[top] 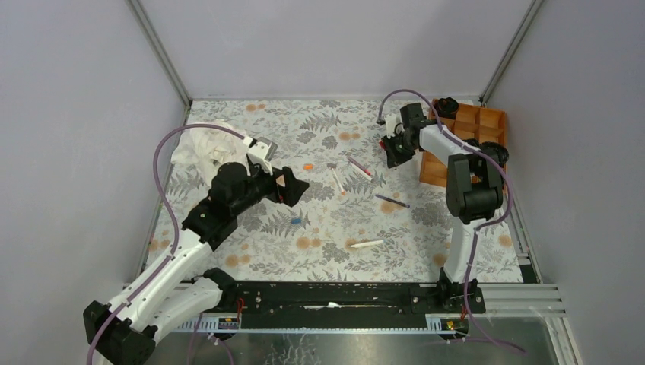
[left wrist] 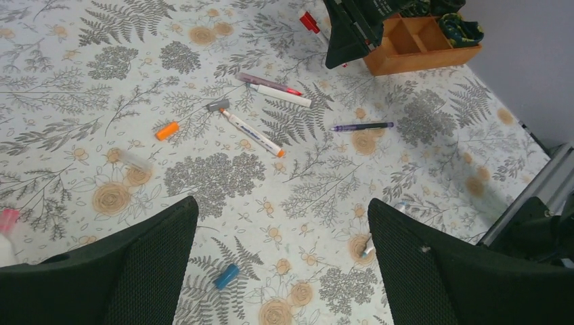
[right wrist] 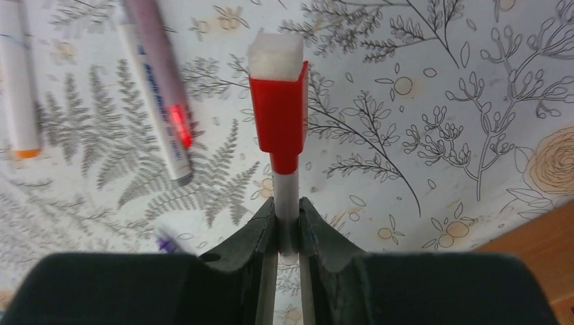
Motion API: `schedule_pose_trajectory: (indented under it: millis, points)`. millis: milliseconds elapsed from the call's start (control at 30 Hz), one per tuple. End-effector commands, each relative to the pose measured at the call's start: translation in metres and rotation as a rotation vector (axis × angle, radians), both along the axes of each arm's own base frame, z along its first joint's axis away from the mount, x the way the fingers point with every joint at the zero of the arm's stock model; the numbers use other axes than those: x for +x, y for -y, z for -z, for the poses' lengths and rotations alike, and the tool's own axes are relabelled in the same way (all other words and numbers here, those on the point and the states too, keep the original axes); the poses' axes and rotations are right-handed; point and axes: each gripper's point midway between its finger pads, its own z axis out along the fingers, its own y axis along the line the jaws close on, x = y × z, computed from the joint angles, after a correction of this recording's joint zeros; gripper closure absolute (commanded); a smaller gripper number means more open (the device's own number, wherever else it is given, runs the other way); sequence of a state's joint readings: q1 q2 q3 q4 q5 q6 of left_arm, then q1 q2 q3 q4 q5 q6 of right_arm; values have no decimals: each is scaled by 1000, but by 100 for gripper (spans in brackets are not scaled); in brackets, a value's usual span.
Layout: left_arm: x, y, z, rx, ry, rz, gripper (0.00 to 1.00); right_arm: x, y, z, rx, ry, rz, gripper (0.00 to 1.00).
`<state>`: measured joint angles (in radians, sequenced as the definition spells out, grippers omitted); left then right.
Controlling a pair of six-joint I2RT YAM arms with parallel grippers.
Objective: Insert the pens into the pen caps
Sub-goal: Place the pen at the center of the board.
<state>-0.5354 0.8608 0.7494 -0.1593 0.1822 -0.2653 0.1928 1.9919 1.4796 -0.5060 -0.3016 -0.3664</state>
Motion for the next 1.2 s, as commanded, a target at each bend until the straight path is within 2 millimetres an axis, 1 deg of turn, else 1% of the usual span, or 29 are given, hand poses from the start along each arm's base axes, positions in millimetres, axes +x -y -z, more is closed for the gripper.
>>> schedule_pose_trajectory:
  millis: [0, 133, 233, 333, 400, 467, 533, 600, 733, 767, 800, 833, 867, 900, 967, 1033, 1100, 1167]
  points:
    - [2, -12, 9, 74, 15, -29, 2, -2, 16, 18, -78, -92, 22, 76]
    - [1, -14, 7, 72, 22, -31, 2, 2, 22, 30, -85, -133, 42, 69]
    - [1, -15, 5, 71, 29, -36, 2, 3, 23, 32, -83, -140, 49, 62]
    - [1, -15, 6, 72, 30, -38, 2, 2, 22, 23, -68, -121, 48, 60]
    - [2, -15, 5, 71, 31, -39, 2, 2, 23, 11, -58, -89, 48, 57]
    - [3, -15, 3, 68, 35, -43, 2, 1, 23, -9, -49, -37, 45, 55]
    - [3, -14, -3, 50, 42, -48, 2, -3, 22, -42, -20, 40, 29, 52]
    - [1, -10, -13, 12, 57, -33, 2, -11, 17, -74, 25, 117, -3, 50]
    - [-5, 1, -37, -90, 104, 16, 1, -45, -4, -148, 167, 330, -142, 48]
    - [-7, 4, -41, -119, 123, 32, 1, -54, -9, -165, 200, 397, -178, 45]
    - [-9, 7, -48, -155, 151, 46, 1, -65, -13, -176, 226, 457, -223, 34]
    - [-10, 10, -55, -191, 183, 64, 1, -75, -18, -182, 253, 495, -261, 16]
    - [-10, 13, -61, -225, 204, 73, 1, -88, -22, -179, 284, 504, -284, 2]
    - [-8, 14, -66, -259, 215, 68, 1, -97, -27, -177, 325, 499, -296, 0]
    - [-4, 21, -73, -301, 202, 86, 1, -122, -42, -170, 424, 447, -401, 0]
    - [-4, 36, -80, -311, 167, 159, 1, -145, -55, -166, 521, 382, -510, 0]
    - [-3, 47, -81, -305, 117, 213, 1, -154, -61, -164, 569, 371, -559, 0]
    - [3, 53, -70, -257, 74, 228, 1, -151, -60, -162, 564, 401, -542, 0]
